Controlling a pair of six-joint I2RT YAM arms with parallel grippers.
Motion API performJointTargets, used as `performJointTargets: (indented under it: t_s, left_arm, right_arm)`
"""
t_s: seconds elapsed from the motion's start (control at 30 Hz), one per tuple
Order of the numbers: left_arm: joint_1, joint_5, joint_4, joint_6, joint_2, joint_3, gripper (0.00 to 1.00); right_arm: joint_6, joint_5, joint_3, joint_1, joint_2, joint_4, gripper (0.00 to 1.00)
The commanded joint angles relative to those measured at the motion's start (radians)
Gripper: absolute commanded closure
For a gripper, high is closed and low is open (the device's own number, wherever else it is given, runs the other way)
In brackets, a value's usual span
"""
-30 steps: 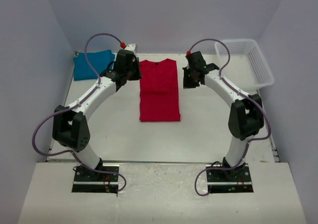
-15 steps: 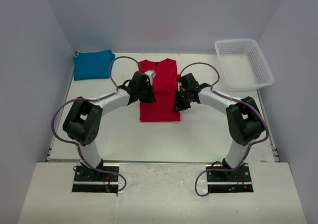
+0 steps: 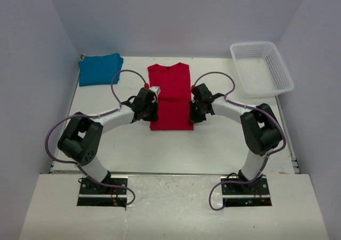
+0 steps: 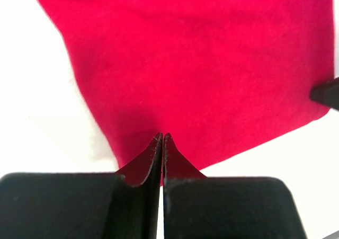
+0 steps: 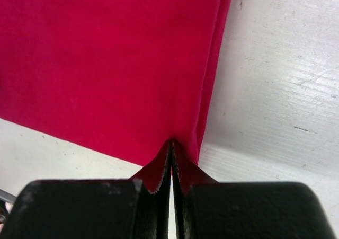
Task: Fold and stack the t-shirts
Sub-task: Fold the folded rectangular tshirt in 1/3 of the way, then grab one side of the 2/3 rectangular tshirt with both arms
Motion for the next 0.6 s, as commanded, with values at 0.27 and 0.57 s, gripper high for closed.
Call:
performJointTargets:
  t_s: [0.27, 0.57]
  left_arm:
    - [-0.023, -0.037, 0.013, -0.03, -0.058, -0.127, 1.0]
    - [-0.067, -0.047, 0.052, -0.091, -0.103, -0.282, 1.0]
  right_arm:
    - [0.084, 0.062, -0.013, 0.012, 0.059, 0.002, 1.0]
    - [0.147, 0.081, -0.108, 0.058, 0.035, 0.04, 1.0]
